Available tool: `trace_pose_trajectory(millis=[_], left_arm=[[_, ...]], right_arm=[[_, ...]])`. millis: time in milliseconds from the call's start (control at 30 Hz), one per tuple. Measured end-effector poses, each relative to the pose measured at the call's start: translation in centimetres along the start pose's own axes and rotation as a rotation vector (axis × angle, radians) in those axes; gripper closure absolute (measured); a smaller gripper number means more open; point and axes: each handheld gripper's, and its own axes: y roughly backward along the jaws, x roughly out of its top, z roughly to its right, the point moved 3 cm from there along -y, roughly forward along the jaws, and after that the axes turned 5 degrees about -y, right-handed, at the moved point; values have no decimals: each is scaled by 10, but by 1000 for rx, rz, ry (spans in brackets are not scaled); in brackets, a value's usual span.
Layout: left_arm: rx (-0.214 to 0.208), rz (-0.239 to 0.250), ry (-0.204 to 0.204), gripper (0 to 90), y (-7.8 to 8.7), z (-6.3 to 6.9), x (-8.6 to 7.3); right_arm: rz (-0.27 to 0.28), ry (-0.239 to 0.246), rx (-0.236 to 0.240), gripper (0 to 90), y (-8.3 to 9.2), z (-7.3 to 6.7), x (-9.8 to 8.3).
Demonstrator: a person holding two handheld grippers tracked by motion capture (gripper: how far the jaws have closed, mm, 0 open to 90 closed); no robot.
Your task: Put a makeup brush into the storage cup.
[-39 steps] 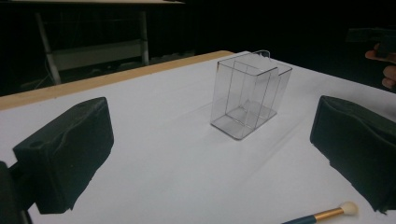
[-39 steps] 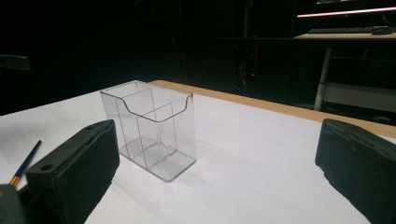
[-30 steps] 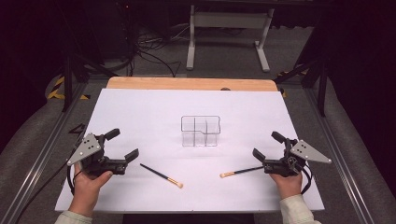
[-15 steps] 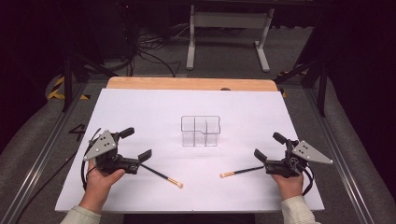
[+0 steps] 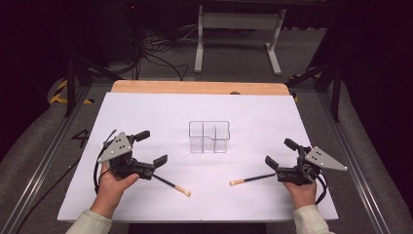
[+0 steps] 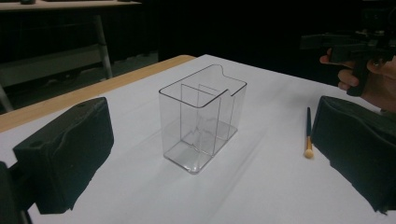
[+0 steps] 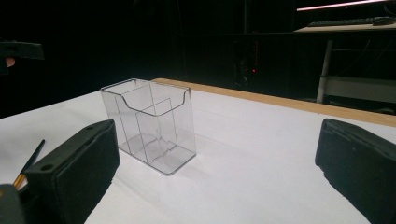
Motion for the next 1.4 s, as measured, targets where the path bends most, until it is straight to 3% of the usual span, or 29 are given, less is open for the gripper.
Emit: trace_pose_trajectory(millis=[200,367,500,633,833,1033,1267,1400], left_arm=[[-17,-10,-8,2,-3,1,4],[-50,-62,-42,3,-3,-1,11],[-93,-128,-98,5,-4,0,17],[-105,-177,-139,3,-5,0,23],[-121,-248,-178,5,-7,-1,27],[-165,-330,-229,24,-10,-1,28],[-180,-392,-276,27,-12,-1,32],[-211,-463,-301,32,-15,-2,32]], right_arm=[[-1,2,6,5,-1,-1,0],[0,2,6,5,0,0,0],[-7,1,7,5,-1,0,-1],[-10,-1,8,5,-1,0,-1],[-10,-1,9,5,-1,-1,-2],[-12,-1,11,5,0,-1,-2],[-13,-2,10,5,1,0,-3],[-14,-4,12,5,2,-1,-3]])
